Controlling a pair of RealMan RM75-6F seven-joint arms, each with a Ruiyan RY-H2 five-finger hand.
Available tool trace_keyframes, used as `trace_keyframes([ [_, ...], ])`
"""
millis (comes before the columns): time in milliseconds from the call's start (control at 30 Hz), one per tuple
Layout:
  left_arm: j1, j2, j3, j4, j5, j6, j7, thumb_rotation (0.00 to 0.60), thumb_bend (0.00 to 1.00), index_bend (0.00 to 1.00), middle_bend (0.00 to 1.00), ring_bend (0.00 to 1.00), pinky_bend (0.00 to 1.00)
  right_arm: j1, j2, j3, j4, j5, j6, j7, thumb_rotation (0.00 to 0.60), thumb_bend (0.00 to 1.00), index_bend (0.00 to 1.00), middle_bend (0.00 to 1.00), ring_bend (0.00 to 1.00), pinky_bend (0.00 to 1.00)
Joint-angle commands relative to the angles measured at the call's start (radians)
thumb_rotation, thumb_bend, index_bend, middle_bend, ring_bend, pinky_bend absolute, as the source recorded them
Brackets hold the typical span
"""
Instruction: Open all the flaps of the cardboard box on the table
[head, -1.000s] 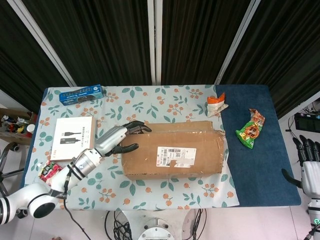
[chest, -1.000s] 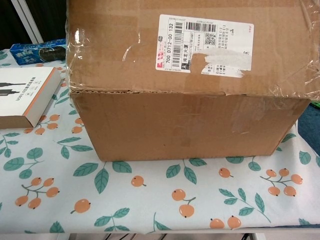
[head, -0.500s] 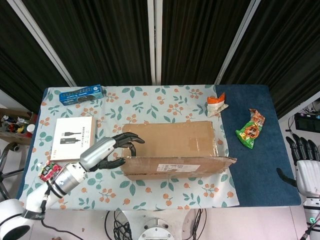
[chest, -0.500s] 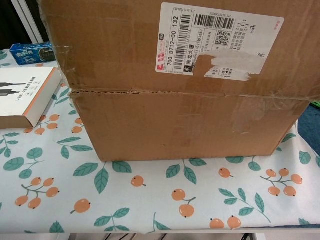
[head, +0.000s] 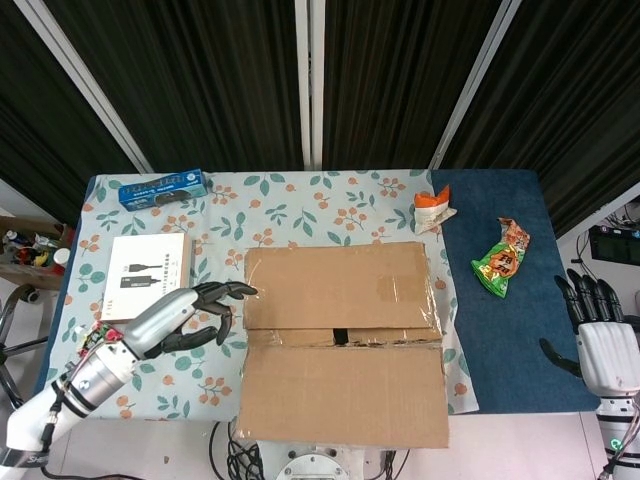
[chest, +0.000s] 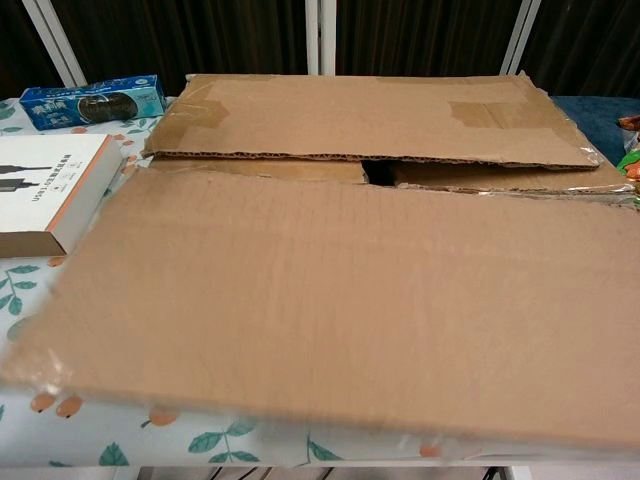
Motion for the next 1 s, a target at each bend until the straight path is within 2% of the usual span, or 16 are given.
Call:
trace_keyframes([
  [33, 0.049, -0.015, 0.010, 0.021, -0.040, 0.070, 0.092, 0.044, 0.00, 0.17, 0.39, 0.22, 0.18, 0.024, 0.012, 0.005, -0.035, -0.028, -0.014, -0.032, 0.600, 0.13, 0.00, 0.00, 0.00, 0.00],
  [67, 0.068, -0.025, 0.010, 0.031, -0.058, 0.102, 0.141, 0.092, 0.00, 0.17, 0.30, 0.21, 0.19, 0.034, 0.016, 0.008, -0.050, -0.036, -0.021, -0.046, 0.600, 0.13, 0.00, 0.00, 0.00, 0.00],
  [100, 0.098, -0.044, 0.010, 0.050, -0.086, 0.153, 0.227, 0.135, 0.00, 0.17, 0.25, 0.20, 0.19, 0.050, 0.023, 0.014, -0.072, -0.045, -0.035, -0.067, 0.600, 0.13, 0.00, 0.00, 0.00, 0.00],
  [133, 0.121, -0.062, 0.011, 0.066, -0.106, 0.194, 0.303, 0.217, 0.00, 0.17, 0.21, 0.18, 0.19, 0.063, 0.029, 0.020, -0.091, -0.050, -0.048, -0.083, 0.600, 0.13, 0.00, 0.00, 0.00, 0.00],
  [233, 0.202, -0.126, 0.028, 0.134, -0.155, 0.323, 0.579, 0.363, 0.00, 0.17, 0.18, 0.14, 0.19, 0.117, 0.053, 0.036, -0.168, -0.050, -0.120, -0.136, 0.600, 0.13, 0.00, 0.00, 0.00, 0.00],
  [300, 0.249, -0.159, 0.047, 0.177, -0.192, 0.382, 0.732, 0.409, 0.00, 0.14, 0.17, 0.13, 0.19, 0.164, 0.075, 0.048, -0.230, -0.018, -0.205, -0.172, 0.600, 0.13, 0.00, 0.00, 0.00, 0.00],
  [400, 0.296, -0.192, 0.065, 0.224, -0.227, 0.433, 0.830, 0.426, 0.00, 0.11, 0.14, 0.11, 0.19, 0.239, 0.091, 0.077, -0.300, 0.061, -0.326, -0.238, 0.600, 0.12, 0.00, 0.00, 0.00, 0.00],
  [567, 0.350, -0.207, 0.087, 0.276, -0.236, 0.467, 0.802, 0.428, 0.00, 0.11, 0.14, 0.10, 0.19, 0.357, 0.044, 0.119, -0.350, 0.166, -0.452, -0.373, 0.600, 0.09, 0.00, 0.00, 0.00, 0.00],
  [800, 0.388, -0.181, 0.094, 0.312, -0.232, 0.473, 0.698, 0.430, 0.00, 0.11, 0.14, 0.10, 0.19, 0.442, -0.050, 0.128, -0.371, 0.253, -0.496, -0.469, 0.600, 0.08, 0.00, 0.00, 0.00, 0.00],
  [1000, 0.399, -0.173, 0.090, 0.335, -0.232, 0.460, 0.643, 0.429, 0.00, 0.11, 0.14, 0.10, 0.19, 0.476, -0.057, 0.115, -0.400, 0.319, -0.526, -0.475, 0.600, 0.07, 0.00, 0.00, 0.00, 0.00],
])
